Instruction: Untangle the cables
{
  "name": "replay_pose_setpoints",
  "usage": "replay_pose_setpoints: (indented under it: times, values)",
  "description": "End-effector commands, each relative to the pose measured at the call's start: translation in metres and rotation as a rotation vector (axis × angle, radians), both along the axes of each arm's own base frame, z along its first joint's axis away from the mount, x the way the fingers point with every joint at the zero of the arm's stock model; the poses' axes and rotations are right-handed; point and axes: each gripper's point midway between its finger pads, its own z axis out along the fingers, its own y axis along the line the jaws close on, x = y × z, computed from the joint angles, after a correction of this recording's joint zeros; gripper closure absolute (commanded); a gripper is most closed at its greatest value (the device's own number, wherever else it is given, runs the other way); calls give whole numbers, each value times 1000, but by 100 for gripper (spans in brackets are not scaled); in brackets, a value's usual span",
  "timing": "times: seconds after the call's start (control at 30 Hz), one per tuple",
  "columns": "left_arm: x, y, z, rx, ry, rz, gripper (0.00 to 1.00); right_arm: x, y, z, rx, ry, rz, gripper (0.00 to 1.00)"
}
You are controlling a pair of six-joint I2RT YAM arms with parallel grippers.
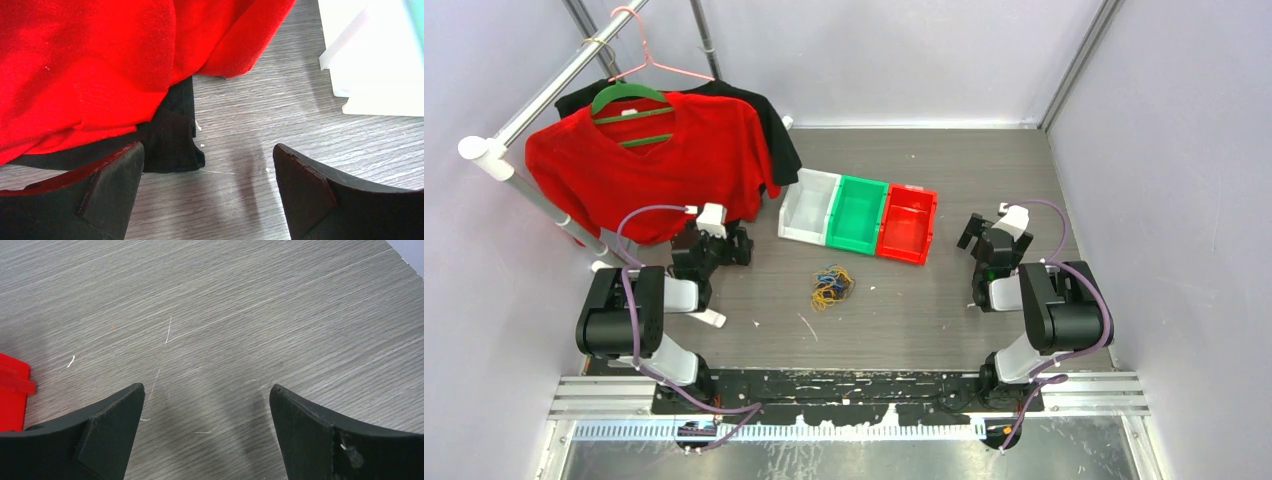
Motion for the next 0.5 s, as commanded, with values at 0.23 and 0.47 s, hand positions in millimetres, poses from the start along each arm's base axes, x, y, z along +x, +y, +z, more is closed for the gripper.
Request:
replay_pose_setpoints:
  times: [0.23, 0.47]
  values:
    - [14, 3, 23, 1, -89, 13, 1, 11, -2, 23, -9, -80, 0, 0]
    - [17, 4, 35, -3, -89, 17, 1, 3, -24, 69, -8, -82, -167, 0]
